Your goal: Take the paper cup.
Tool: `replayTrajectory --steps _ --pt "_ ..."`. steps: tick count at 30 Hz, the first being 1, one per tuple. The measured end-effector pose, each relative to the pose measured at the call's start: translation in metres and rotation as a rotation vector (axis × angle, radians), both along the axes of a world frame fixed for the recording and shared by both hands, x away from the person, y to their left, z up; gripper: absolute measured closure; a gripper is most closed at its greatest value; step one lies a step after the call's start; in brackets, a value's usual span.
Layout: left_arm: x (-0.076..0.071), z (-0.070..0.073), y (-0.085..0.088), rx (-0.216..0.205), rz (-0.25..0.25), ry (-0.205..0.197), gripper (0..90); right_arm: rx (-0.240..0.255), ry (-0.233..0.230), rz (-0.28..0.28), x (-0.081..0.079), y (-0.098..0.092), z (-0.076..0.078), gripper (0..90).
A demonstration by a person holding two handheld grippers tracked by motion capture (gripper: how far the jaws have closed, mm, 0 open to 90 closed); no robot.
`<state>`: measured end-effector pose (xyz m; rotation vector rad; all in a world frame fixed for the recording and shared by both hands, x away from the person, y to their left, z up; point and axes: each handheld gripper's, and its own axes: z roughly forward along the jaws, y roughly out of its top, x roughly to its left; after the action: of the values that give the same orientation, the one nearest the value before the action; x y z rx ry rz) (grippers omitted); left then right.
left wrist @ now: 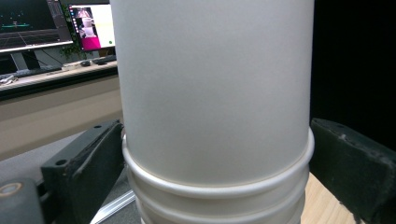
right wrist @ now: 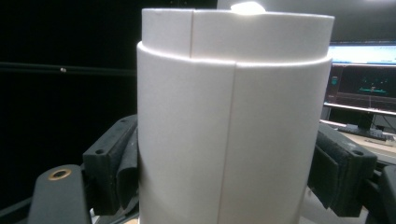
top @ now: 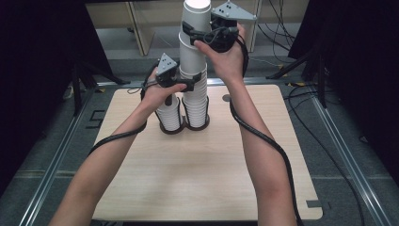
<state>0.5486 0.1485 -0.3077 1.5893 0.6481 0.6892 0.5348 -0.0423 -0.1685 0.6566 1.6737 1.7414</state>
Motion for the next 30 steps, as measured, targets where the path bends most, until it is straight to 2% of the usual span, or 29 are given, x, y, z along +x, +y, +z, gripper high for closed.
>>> replayTrajectory --steps 1,3,6,11,12,20,30 --pt "0.000 0.000 0.000 0.004 0.002 -0.002 4.8 -0.005 -0.014 -0.005 0.002 -0.001 0.002 20.6" --pt "-0.001 0.000 0.000 0.010 0.004 -0.006 4.8 0.001 -0.007 -0.002 0.001 -0.003 0.004 20.8" --pt "0.000 0.000 0.002 0.046 0.000 -0.007 4.7 -0.001 -0.020 -0.003 -0.001 -0.006 0.004 20.9" --pt "-0.001 0.000 0.002 0.040 0.003 -0.006 4.7 0.014 -0.021 0.002 -0.005 -0.009 0.003 21.0" --pt "0.000 0.000 -0.001 0.000 0.008 -0.021 4.7 0.016 -0.015 0.003 -0.006 -0.009 0.003 21.1" --pt "-0.001 0.000 -0.001 0.003 0.004 -0.021 4.7 0.018 -0.026 0.001 -0.011 -0.013 0.002 21.3" --pt "-0.001 0.000 0.000 0.015 0.008 -0.018 4.7 0.022 -0.049 0.003 -0.026 -0.019 0.000 21.6"
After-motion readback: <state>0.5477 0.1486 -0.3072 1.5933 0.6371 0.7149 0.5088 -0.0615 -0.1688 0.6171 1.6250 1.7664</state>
